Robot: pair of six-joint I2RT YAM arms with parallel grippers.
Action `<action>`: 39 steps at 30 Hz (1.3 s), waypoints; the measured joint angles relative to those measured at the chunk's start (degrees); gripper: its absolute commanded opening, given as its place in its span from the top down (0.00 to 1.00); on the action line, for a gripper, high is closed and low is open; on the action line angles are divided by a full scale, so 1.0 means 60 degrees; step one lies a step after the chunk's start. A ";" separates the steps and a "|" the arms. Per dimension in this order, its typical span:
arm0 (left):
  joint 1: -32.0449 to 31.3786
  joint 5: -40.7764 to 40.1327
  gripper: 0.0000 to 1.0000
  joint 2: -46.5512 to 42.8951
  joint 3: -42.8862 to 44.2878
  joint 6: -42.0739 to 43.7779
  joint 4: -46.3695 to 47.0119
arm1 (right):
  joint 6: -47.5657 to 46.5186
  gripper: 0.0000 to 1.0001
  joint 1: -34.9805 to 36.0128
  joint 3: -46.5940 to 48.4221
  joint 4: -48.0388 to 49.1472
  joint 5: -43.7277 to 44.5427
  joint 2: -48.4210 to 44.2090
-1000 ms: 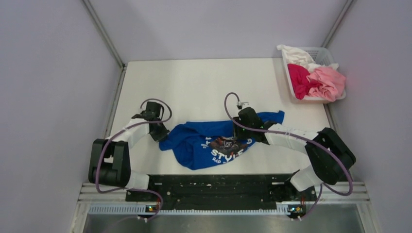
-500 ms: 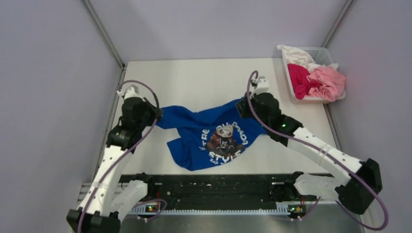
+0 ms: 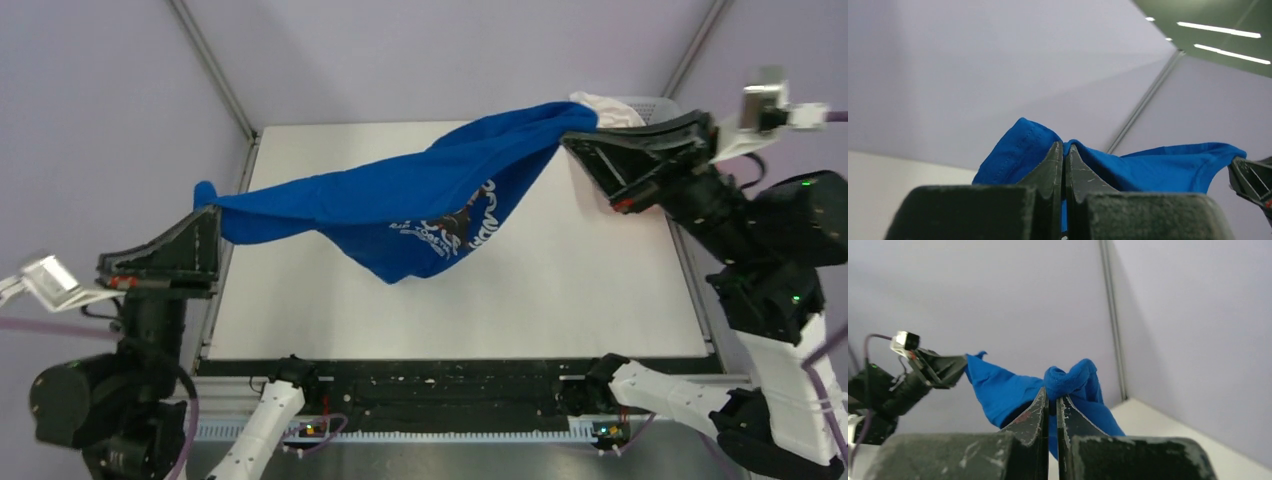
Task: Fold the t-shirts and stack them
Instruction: Flatten out the tshirt
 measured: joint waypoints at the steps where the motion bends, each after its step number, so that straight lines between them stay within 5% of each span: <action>1: 0.0000 0.0135 1.00 -0.0058 0.0302 0.0033 0.0098 | 0.0000 1.00 0.0000 0.0743 -0.0138 -0.0372 0.0171; 8: 0.0291 0.0787 1.00 -0.0022 0.1993 0.0251 0.0586 | -0.0342 1.00 0.0018 0.4630 -0.0849 -0.1253 0.1311; 13: 0.0688 0.0991 1.00 0.0816 0.2943 0.0306 0.0845 | -0.0976 1.00 0.0040 0.5799 -0.1275 -0.0463 0.1993; 23: 0.0736 -0.1137 1.00 0.4834 0.2164 0.0801 0.1432 | -0.3264 1.00 -0.0087 0.4076 -0.0616 0.5632 0.3905; 28: 0.0739 -0.2962 1.00 0.8276 0.1530 0.1169 0.1625 | -0.3067 1.00 -0.1257 0.2357 -0.0047 0.6473 0.6207; 30: 0.0747 -0.3708 0.77 1.0018 0.1599 0.1279 0.1603 | -0.2721 1.00 -0.1770 0.1829 0.0004 0.6251 0.7355; 32: 0.0769 -0.4258 0.41 1.1672 0.1865 0.1384 0.1399 | -0.2382 0.85 -0.2182 0.1475 0.0044 0.5843 0.8637; 33: 0.0783 -0.4503 0.12 1.2590 0.2175 0.1406 0.1177 | -0.2229 0.77 -0.2295 0.1435 0.0044 0.5635 0.9184; 34: 0.0812 -0.4652 0.02 1.3409 0.2524 0.1439 0.0987 | -0.2069 0.70 -0.2408 0.1446 0.0051 0.5399 0.9825; 37: 0.0951 -0.4863 0.01 1.5424 0.3748 0.1413 0.0306 | -0.1668 0.45 -0.2667 0.1785 -0.0087 0.4798 1.1715; 39: 0.1035 -0.4852 0.01 1.6214 0.4371 0.1377 -0.0066 | -0.1435 0.40 -0.2743 0.2415 -0.0353 0.4590 1.2830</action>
